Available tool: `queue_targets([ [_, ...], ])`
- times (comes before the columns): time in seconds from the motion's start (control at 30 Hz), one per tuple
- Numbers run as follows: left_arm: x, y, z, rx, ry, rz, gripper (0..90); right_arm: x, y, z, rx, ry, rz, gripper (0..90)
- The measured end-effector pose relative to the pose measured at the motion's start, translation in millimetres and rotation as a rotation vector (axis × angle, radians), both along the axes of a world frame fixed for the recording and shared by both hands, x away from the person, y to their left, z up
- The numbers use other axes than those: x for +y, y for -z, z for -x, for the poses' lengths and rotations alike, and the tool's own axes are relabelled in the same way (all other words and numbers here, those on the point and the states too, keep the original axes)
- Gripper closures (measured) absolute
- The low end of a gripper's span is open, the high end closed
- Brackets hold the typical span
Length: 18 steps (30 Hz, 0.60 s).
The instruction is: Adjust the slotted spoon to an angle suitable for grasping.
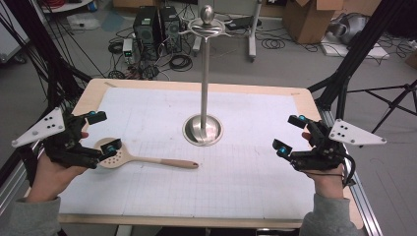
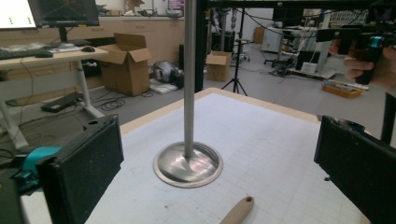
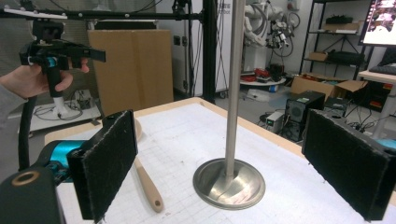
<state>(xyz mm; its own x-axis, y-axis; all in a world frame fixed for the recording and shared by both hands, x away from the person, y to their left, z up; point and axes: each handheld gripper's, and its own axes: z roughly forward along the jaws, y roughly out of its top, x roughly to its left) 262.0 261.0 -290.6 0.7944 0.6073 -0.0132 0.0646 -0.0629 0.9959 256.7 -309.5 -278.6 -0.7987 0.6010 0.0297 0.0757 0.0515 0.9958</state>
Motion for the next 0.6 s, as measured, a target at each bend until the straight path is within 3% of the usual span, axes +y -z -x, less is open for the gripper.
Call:
queue_targets([
  [0.17, -0.3, 3.8, -0.2, -0.015, -0.022, -0.021, 2.9, -2.2, 1.0, 0.1, 0.007, 0.009, -0.005, 9.5],
  [0.33, -1.4, 9.3, -3.5, 0.011, -0.023, -0.024, 4.2, -3.1, -1.2, 2.9, -0.016, 0.019, -0.016, 9.5],
  [0.47, -4.1, 15.6, -8.0, 0.033, -0.027, -0.052, 14.8, -2.8, 0.1, 1.3, -0.007, 0.014, -0.009, 9.5],
  [0.6, -5.3, 21.8, -11.1, 0.064, -0.042, -0.07, 32.7, -2.0, 1.5, 0.5, 0.005, 0.02, -0.003, 9.5],
])
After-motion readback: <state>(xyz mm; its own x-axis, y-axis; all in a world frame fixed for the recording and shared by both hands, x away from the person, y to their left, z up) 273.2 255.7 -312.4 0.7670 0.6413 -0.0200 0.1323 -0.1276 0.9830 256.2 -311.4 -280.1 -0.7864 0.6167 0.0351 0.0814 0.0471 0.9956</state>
